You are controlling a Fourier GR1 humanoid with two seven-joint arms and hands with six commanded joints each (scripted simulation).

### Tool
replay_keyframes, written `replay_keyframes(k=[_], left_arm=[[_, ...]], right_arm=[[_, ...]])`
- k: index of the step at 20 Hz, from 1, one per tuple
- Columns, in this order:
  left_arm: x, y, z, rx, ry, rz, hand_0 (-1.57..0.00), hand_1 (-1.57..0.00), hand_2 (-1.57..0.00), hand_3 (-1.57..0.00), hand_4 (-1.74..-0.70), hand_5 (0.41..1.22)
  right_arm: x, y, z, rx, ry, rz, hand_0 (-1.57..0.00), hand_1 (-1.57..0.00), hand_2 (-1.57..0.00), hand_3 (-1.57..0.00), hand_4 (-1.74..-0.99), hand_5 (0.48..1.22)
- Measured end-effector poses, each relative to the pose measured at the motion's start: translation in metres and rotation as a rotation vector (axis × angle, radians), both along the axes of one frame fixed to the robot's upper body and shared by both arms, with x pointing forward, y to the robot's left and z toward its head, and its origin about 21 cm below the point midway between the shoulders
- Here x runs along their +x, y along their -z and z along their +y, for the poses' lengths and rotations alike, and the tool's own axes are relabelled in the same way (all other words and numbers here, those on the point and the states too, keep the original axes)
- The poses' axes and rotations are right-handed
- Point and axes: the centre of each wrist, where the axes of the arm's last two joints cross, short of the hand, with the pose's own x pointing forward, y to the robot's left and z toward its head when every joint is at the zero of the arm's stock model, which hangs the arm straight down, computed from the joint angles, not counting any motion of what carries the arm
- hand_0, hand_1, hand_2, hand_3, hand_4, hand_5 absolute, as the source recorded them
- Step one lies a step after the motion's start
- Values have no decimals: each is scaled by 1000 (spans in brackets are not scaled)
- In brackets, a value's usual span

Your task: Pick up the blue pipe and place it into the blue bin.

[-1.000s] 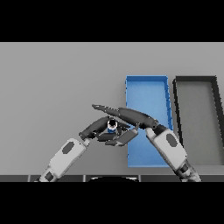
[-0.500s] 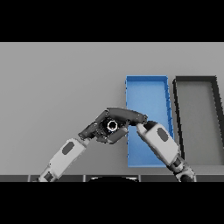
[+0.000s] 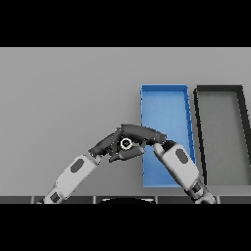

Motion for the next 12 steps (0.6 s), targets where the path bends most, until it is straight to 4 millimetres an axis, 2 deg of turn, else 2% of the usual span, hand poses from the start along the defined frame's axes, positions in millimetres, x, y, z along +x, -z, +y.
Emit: replay_keyframes(k=[1, 3, 4, 6, 9, 12], left_arm=[[2, -1, 2, 8, 12, -11, -1407, -1190, -1242, -518, -1544, 1219], [1, -1, 7, 36, 40, -18, -979, -802, -819, -332, -1343, 1220], [3, -1, 5, 44, 53, -15, -783, -642, -655, -266, -1251, 1220], [7, -2, 12, 92, 81, -14, -501, -410, -419, -170, -1110, 1184], [8, -2, 12, 120, 74, -51, -256, -210, -214, -86, -950, 964], [8, -1, 12, 155, 28, -28, -131, -107, -109, -44, -854, 794]], right_arm=[[1, 0, 1, 15, -12, 10, -1540, -1541, -1541, -1530, -1477, 1177], [-1, -2, 1, 24, -13, -3, -1551, -1552, -1552, -1545, -1480, 1193], [-1, -4, 1, 16, -8, -6, -1555, -1556, -1556, -1550, -1481, 1198], [-2, -3, 5, 25, -8, -4, -1561, -1561, -1561, -1558, -1482, 1206], [-5, -4, 2, 47, -16, -8, -1566, -1566, -1566, -1564, -1484, 1214], [-5, -5, 3, 57, -12, 0, -1568, -1568, -1568, -1567, -1484, 1217]])
